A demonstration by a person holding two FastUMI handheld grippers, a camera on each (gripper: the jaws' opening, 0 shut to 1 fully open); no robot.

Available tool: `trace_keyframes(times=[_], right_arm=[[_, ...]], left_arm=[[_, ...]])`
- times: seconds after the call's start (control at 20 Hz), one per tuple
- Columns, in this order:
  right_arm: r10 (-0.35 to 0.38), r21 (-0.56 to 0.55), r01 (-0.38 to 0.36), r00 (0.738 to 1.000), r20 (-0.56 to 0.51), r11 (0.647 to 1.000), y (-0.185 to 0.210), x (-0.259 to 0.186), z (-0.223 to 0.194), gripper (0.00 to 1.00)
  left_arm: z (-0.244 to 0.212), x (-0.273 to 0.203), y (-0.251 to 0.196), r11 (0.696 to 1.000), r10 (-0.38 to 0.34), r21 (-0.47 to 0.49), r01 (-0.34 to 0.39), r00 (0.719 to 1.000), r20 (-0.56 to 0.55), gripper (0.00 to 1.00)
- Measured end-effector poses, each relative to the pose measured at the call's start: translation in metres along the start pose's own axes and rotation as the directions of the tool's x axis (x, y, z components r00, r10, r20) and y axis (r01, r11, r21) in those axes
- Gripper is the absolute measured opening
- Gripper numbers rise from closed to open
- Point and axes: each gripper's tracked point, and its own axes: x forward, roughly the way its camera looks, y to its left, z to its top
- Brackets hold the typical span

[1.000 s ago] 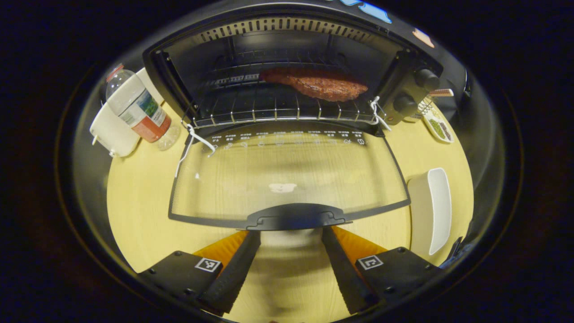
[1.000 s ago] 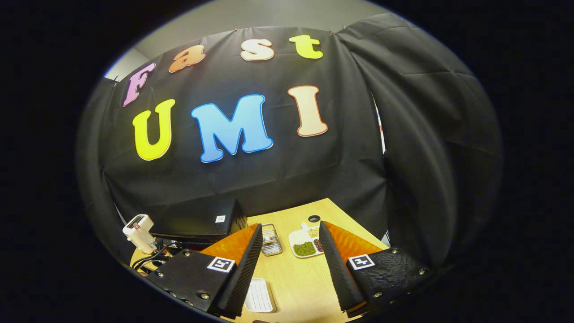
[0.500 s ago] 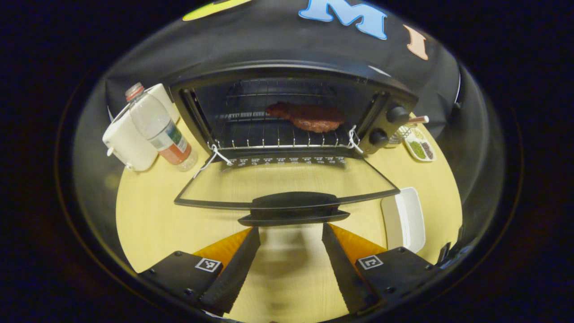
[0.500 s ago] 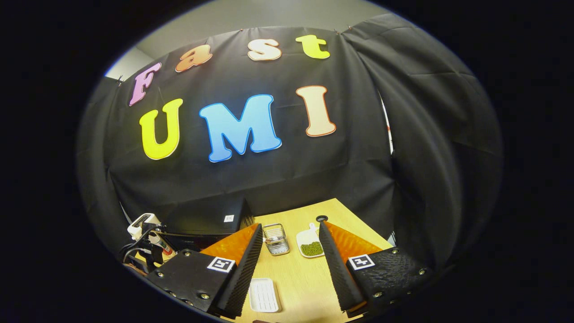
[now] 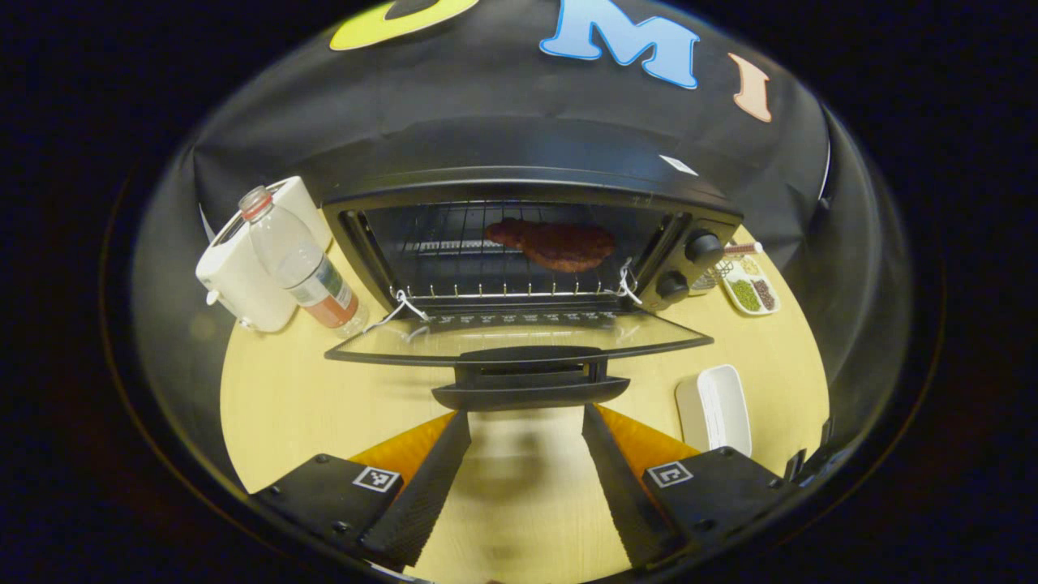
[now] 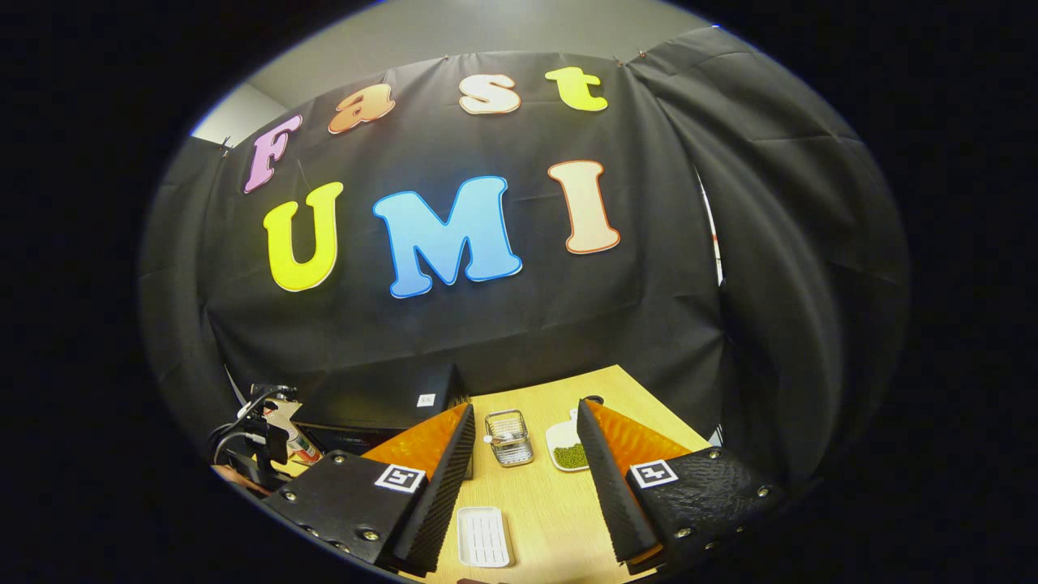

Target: Open the electric oven with the left hand, put the food in, and close the electric oven.

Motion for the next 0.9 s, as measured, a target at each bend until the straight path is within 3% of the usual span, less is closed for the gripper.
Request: trace_keyframes(times=[0.1,0.7,0.9], right_arm=[[-0.004,0.001,0.004,1.0,0.0,1.0,-0.002,0.001,-0.001,0.77],[0.001,-0.009,-0.001,1.0,0.004,1.0,-0.004,0.001,0.0,0.77],[0.024,-0.035,-0.024,1.0,0.009,0.999,-0.003,-0.001,0.002,0.77]], left_arm=[[0.004,-0.002,0.0,1.0,0.001,0.004,-0.001,1.0,0.008,0.98],[0.047,-0.023,-0.004,0.999,0.001,0.045,-0.007,0.993,0.121,0.95],[0.074,-0.055,-0.014,1.0,-0.019,0.028,0.013,0.967,0.256,0.95]])
